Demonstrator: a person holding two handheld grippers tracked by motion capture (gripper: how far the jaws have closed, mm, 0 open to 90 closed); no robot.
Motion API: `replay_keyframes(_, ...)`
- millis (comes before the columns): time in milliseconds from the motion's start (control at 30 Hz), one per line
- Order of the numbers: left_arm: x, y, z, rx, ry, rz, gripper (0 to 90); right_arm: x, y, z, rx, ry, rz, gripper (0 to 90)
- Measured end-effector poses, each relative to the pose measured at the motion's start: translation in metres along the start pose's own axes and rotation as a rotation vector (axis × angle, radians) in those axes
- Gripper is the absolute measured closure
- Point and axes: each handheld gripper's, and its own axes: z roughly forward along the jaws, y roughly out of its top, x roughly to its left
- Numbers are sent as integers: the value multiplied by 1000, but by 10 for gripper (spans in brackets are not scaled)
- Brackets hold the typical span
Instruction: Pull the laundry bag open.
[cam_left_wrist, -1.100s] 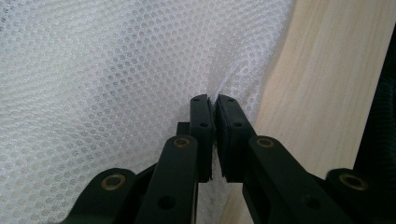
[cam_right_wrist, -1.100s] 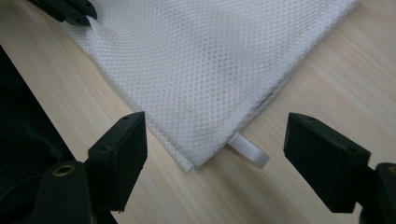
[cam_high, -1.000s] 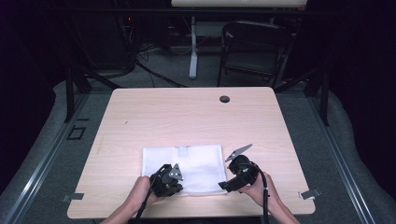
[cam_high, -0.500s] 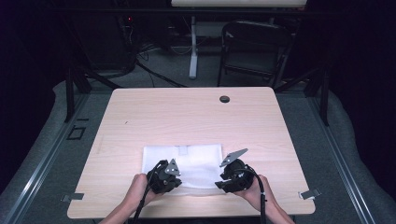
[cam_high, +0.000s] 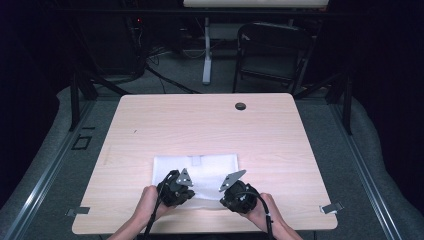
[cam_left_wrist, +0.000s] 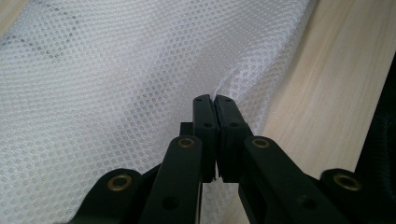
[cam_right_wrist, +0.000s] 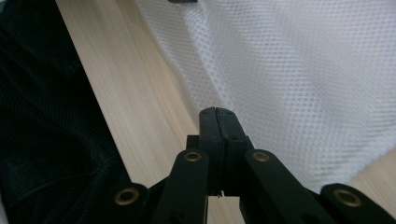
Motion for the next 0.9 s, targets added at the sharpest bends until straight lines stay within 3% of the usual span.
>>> replay_keyframes(300,0,1,-1,-20,0,-9,883,4,6,23,46,-22,-52,900)
replay_keyframes(500,0,1,-2,-27,6,-8,883,9,12,35,31,-56,-88,900)
replay_keyframes(667,0,2,-3,-40,7,-10,883,8,13,43,20,-67,-91,900)
replay_keyframes(767,0,2,-4,-76,17,-27,883,7,12,50,29,-78,-85,900)
replay_keyframes(900,1,2,-5,-67,18,-31,883,6,11,52,45,-87,-85,900)
